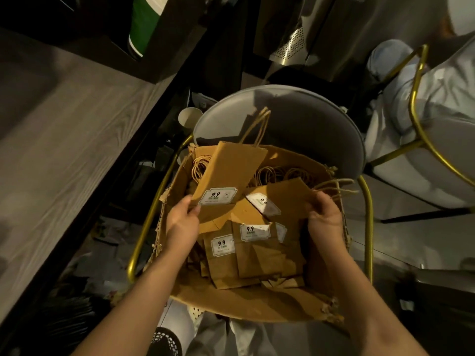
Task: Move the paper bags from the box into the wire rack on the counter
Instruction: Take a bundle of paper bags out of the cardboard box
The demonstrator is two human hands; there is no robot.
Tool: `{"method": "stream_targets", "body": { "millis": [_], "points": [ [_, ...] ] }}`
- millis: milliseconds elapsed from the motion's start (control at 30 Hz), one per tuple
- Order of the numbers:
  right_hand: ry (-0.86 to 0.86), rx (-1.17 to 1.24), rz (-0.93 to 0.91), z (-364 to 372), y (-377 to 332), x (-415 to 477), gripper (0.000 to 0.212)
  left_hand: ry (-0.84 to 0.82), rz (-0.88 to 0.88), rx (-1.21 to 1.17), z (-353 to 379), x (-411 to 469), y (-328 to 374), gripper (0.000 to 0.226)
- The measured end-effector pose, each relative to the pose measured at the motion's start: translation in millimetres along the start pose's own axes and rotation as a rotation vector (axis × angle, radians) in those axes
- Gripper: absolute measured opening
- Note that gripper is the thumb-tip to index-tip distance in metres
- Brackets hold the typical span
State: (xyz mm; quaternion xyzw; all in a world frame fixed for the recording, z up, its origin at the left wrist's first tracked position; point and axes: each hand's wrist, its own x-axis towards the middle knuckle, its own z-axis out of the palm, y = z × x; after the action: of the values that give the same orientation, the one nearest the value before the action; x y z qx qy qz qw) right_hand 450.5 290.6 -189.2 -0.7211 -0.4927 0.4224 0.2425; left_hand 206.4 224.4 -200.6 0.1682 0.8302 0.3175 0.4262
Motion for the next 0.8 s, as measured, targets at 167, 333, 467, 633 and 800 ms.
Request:
{"method": "stream_targets", "body": {
  "millis": [167, 333, 467, 633, 800],
  "points": [
    [-0.056, -0.231, -0.085, -19.3, -13.7, 6.1, 0.049, 0.095, 0.014, -0.004, 0.7, -0.7, -1.1, 0.037],
    [-0.173, -0.081, -0.043, -22.5, -31.8, 3.9, 0.046, 0.016, 0.051, 0.05, -3.3, -4.7, 1.9, 0.035],
    [-0.222, 0.107, -0.065, -18.9, -50.9, 1.5, 0.037, -0.29, 0.107, 0.048, -4.5, -6.5, 4.8, 0.026],
    [-0.163, 0.129, -0.116, -8.2, -61.5, 4.8, 0.038, -0.458, 0.145, -0.062, -4.7, -19.5, 16.9, 0.019],
    [-0.128, 0.142, -0.116, 3.1, -66.6, 8.9, 0.039, -0.529, 0.227, 0.009, -7.3, -17.8, 18.6, 0.022]
  ]
}}
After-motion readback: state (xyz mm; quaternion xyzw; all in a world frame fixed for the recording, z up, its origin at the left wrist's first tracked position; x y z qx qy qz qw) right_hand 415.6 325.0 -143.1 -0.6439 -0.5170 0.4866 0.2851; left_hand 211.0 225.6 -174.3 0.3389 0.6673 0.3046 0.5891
